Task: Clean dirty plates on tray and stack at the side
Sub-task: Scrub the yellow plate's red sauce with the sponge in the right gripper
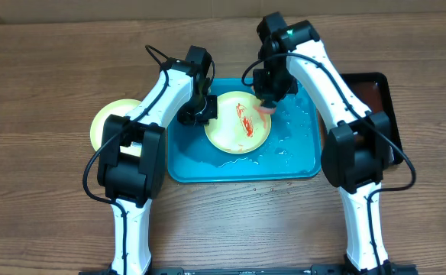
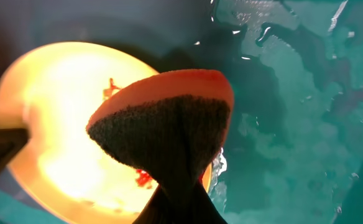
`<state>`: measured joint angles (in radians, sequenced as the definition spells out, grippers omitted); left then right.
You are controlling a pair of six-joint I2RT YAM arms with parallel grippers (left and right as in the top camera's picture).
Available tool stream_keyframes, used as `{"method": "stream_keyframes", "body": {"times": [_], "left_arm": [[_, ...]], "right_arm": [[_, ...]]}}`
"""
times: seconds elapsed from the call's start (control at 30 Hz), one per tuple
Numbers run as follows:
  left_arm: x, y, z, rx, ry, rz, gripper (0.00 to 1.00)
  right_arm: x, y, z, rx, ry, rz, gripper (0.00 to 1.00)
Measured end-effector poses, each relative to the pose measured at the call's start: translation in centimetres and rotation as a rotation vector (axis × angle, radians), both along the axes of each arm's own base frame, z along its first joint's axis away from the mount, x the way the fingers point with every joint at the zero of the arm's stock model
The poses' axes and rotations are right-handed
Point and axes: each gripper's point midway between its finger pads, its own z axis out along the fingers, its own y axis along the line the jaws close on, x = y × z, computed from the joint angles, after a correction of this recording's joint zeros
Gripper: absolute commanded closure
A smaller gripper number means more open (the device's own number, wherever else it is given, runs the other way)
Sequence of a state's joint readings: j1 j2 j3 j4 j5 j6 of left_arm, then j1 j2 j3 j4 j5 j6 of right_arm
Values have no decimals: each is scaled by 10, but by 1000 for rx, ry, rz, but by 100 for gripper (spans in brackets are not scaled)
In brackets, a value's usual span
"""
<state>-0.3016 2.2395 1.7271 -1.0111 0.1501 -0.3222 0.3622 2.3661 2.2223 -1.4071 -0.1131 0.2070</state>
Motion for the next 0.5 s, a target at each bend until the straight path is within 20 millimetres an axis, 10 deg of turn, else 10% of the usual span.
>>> {"method": "stream_keyframes", "body": {"times": [0.5], "left_arm": [[0,0,0,-3,1,0,96]], "right_arm": [[-11,14,-67,37,21,111,96]]}}
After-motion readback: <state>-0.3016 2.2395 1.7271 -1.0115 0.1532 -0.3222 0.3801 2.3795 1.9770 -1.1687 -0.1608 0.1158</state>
